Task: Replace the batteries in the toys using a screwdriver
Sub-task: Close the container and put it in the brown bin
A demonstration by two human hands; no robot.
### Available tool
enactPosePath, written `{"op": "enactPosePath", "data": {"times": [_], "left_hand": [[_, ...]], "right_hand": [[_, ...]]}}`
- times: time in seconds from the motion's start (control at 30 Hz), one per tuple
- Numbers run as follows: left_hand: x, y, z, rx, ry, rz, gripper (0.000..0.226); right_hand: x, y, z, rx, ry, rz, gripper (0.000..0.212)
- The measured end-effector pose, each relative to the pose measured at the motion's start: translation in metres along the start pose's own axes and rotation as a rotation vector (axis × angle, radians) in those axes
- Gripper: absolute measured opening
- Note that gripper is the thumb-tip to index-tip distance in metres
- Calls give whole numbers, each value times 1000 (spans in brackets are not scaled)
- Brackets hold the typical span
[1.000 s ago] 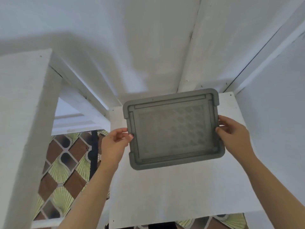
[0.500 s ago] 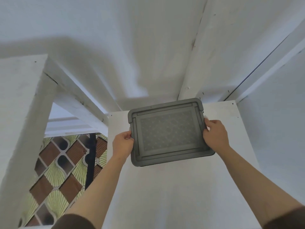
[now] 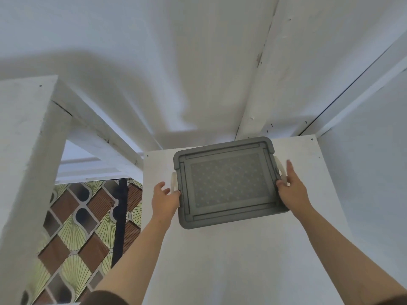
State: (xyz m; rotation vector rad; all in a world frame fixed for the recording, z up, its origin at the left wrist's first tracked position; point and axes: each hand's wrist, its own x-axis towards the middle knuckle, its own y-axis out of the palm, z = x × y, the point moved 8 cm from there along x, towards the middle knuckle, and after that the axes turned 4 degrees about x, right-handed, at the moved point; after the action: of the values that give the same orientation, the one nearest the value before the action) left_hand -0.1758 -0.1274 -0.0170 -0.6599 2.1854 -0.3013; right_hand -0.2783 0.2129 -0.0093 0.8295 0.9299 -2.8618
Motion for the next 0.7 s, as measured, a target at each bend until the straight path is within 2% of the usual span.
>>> {"op": "enactPosePath", "data": {"times": [0.07, 0.13, 0.2, 0.27, 0.33, 0.43, 0.5, 0.57, 0.63, 0.7], "left_hand": [[-1, 6, 6, -35, -56, 70, 41], [-5, 7, 5, 4, 8, 77, 12], [-7, 3, 0, 83, 99, 4, 16], [-10, 1, -7, 206, 201, -91, 22], [-14, 2, -12, 315, 258, -174, 17], [-19, 8, -17, 530, 301, -261, 12], [-23, 16, -22, 702, 316, -257, 32], [-26, 25, -24, 881, 313, -217, 50], [-29, 37, -23, 1026, 334, -165, 58], [-36, 49, -21, 1136, 364, -127, 59]], "right_hand": [[5, -5, -11, 141, 124, -10, 58], [6, -8, -14, 174, 149, -21, 41], [1, -14, -9, 172, 96, -92, 32], [-4, -18, -5, 155, 24, -177, 31], [-9, -17, -2, 111, -36, -246, 33], [-17, -7, 7, -90, -161, -320, 36], [-25, 8, 14, -319, -273, -345, 43], [-28, 22, 9, -452, -304, -339, 57], [-29, 30, 8, -528, -317, -306, 62], [-30, 34, 10, -586, -342, -299, 55]]}}
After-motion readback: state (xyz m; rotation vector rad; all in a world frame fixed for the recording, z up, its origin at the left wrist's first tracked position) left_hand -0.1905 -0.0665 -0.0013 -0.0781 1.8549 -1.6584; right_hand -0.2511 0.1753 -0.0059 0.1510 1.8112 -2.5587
